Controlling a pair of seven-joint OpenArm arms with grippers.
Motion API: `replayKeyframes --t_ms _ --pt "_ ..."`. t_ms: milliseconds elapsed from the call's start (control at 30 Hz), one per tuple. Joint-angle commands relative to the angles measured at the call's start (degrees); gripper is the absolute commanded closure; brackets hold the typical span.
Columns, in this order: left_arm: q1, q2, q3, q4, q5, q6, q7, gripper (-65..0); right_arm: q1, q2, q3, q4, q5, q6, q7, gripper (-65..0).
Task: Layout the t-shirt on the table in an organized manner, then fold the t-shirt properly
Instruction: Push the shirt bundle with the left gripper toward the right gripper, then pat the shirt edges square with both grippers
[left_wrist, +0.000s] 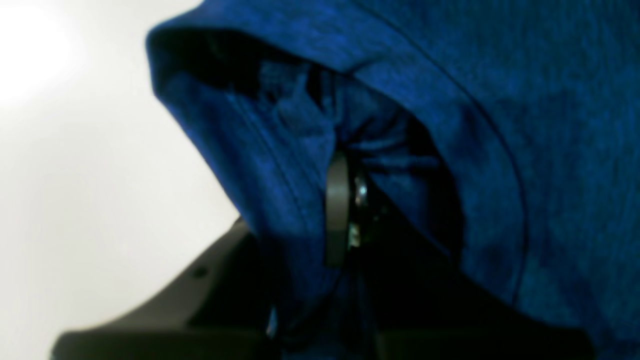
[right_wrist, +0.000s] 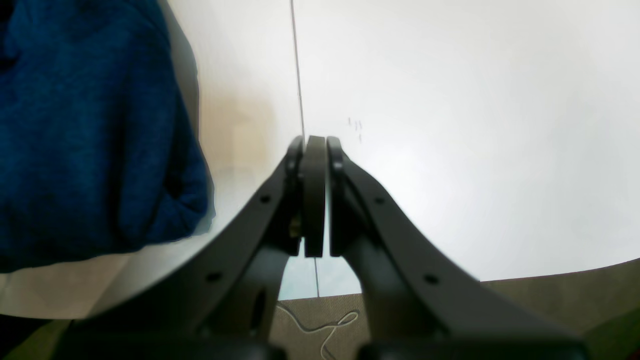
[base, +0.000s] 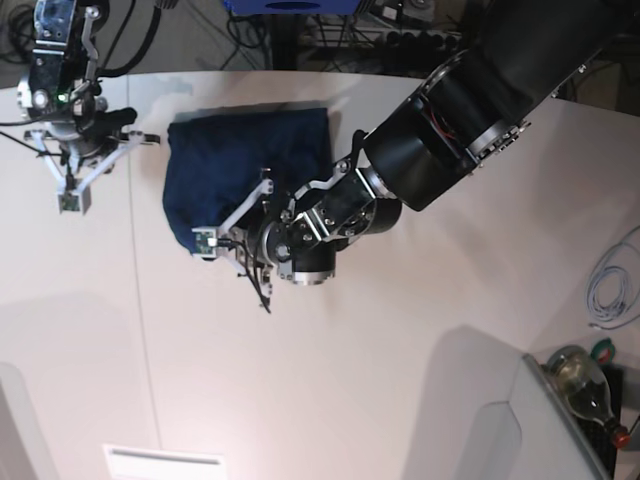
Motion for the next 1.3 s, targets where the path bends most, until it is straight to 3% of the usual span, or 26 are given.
replayKeyframes --t_ms 0,267,433,733,867,933,1067,1267 --pt "-1.54 0.66 -0.09 0.75 -0.10 -0.05 -0.78 0.0 0.22 0.34 0.21 -0.10 0.10 -0.32 0.82 -0.8" --pt "-2.24 0.66 0.08 0.83 -0.01 -0.05 -0.69 0.0 0.49 0.34 0.21 -1.68 0.19 -0.32 0.82 -0.8" --pt "-4.00 0.57 5.27 0.83 -0.10 -0.05 -0.61 -0.8 0.57 0.34 0.12 -1.68 0.19 -0.32 0.82 -0.8" --pt "-5.76 0.66 6.94 1.10 -0.18 0.04 -0.52 -29.3 0.57 0.34 0.12 -1.68 0.19 -0.32 0.82 -0.8" --pt "-7.16 0.49 6.59 1.89 -0.27 -0.05 -0.34 -34.6 0.66 0.34 0.12 -1.68 0.19 -0.32 0.82 -0.8" --pt "-7.69 0.31 6.50 3.82 -0.54 -0.23 2.03 -34.6 0.75 0.34 0.12 -1.68 0.10 -0.32 0.82 -0.8" --pt "-8.30 -0.13 6.41 8.75 -0.18 -4.76 8.27 -34.7 1.45 0.34 0.12 -1.77 0.01 -0.32 0.82 -0.8" --pt "-8.83 -4.26 6.41 18.68 -0.54 -4.76 15.04 -34.7 2.16 0.34 -0.05 -1.68 0.01 -0.32 0.73 -0.8"
